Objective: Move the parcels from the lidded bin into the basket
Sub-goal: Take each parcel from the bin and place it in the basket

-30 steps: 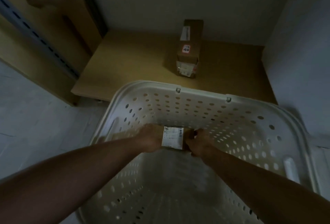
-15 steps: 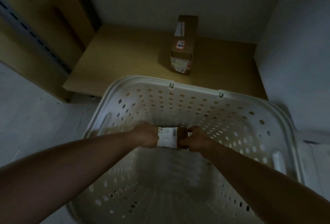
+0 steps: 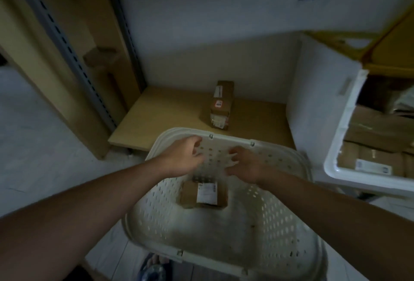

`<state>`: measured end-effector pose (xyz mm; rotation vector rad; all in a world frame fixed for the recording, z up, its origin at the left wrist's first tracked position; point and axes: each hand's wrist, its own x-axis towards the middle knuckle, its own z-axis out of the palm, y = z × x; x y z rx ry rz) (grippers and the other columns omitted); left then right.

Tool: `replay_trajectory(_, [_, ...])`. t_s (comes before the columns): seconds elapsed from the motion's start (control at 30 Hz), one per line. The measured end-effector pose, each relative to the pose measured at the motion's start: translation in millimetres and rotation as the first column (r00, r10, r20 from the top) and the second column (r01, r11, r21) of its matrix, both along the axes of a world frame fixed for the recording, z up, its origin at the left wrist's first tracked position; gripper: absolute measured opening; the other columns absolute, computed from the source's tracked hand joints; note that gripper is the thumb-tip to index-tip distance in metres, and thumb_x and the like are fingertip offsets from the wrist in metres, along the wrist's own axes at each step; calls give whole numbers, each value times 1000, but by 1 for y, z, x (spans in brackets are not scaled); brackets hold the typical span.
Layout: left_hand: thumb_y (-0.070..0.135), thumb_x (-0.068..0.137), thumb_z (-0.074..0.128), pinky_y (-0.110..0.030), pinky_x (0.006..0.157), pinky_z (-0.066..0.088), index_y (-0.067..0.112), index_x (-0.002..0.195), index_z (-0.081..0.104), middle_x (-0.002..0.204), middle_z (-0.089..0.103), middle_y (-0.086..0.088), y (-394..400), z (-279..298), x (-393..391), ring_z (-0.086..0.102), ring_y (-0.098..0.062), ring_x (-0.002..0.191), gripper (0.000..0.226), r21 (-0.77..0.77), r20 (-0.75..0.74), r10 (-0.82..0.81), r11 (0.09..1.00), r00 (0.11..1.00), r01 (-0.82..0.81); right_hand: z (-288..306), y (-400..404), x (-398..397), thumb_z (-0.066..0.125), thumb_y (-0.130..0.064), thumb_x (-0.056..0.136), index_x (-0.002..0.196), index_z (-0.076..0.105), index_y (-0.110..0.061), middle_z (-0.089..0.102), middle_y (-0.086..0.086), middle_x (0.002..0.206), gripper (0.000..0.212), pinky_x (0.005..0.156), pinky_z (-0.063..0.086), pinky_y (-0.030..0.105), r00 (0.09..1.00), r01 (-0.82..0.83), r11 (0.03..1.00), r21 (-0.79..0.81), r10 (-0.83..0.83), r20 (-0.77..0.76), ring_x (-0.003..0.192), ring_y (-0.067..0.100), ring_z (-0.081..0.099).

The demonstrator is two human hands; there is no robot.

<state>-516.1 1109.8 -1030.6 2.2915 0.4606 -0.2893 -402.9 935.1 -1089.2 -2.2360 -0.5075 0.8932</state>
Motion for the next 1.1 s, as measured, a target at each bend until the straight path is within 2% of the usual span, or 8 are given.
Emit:
replay_trajectory(0.1, [29,102,56,-35,105,47,21,154,37,153,47,3,-7,35,-6,48,-12,134,55,-59,187,59,997,981,-49,52,-20,-15,80,-19,84,145,41,-27,49,-2,133,73,85,57,33,988,-47,993,105,31,152,115,23,58])
replay_trajectory(0.2, [25,103,55,-26,105,40,23,154,36,155,44,8,-19,63,-14,43,-4,135,54,-128,380,128,988,916,-85,100,-47,-31,79,-28,85,144,40,-32,49,-13,131,72,77,51,16,919,-139,981,139,76,386,115,10,56])
replay_trajectory(0.3, [28,102,56,-17,104,33,29,154,36,154,41,16,-39,85,-23,37,5,137,56,24,526,19,999,851,-38,134,-75,-44,79,-29,84,140,39,-40,47,-20,129,70,84,50,12,850,-191,955,228,45,525,118,0,52])
replay_trajectory(0.43, [34,102,55,6,97,24,30,155,35,155,38,20,-64,111,-25,33,9,137,57,153,638,-126,988,760,36,164,-92,-48,79,-28,84,145,38,-33,51,-17,136,74,91,46,10,788,-205,919,338,-50,614,123,-2,51])
replay_trajectory(0.53, [34,102,55,5,100,26,30,155,36,153,38,23,-74,119,-19,34,12,135,56,149,690,-140,988,710,50,178,-101,-46,74,-38,79,145,41,-30,53,-16,136,74,94,52,23,772,-159,898,410,-145,619,125,0,52])
replay_trajectory(0.67, [28,101,57,-24,109,43,31,151,43,149,48,19,-86,114,-3,43,7,136,52,-33,716,-43,995,697,95,184,-112,-37,69,-41,77,142,43,-30,52,-17,138,71,89,58,35,752,-92,874,478,-253,608,123,3,53])
replay_trajectory(0.87, [17,100,60,-17,100,47,27,146,49,142,56,16,-128,114,25,48,8,132,48,-152,729,-38,965,684,215,185,-144,-30,74,-26,83,142,45,-23,54,-13,139,66,89,58,35,728,-27,876,481,-313,610,123,5,55])
replay_trajectory(1.1, [35,92,55,-11,101,44,27,149,46,144,54,15,-210,116,63,51,14,124,59,-243,650,-126,900,749,362,183,-204,-10,79,-17,82,138,52,-22,59,-12,130,62,90,56,29,656,176,872,456,-449,606,117,3,57])
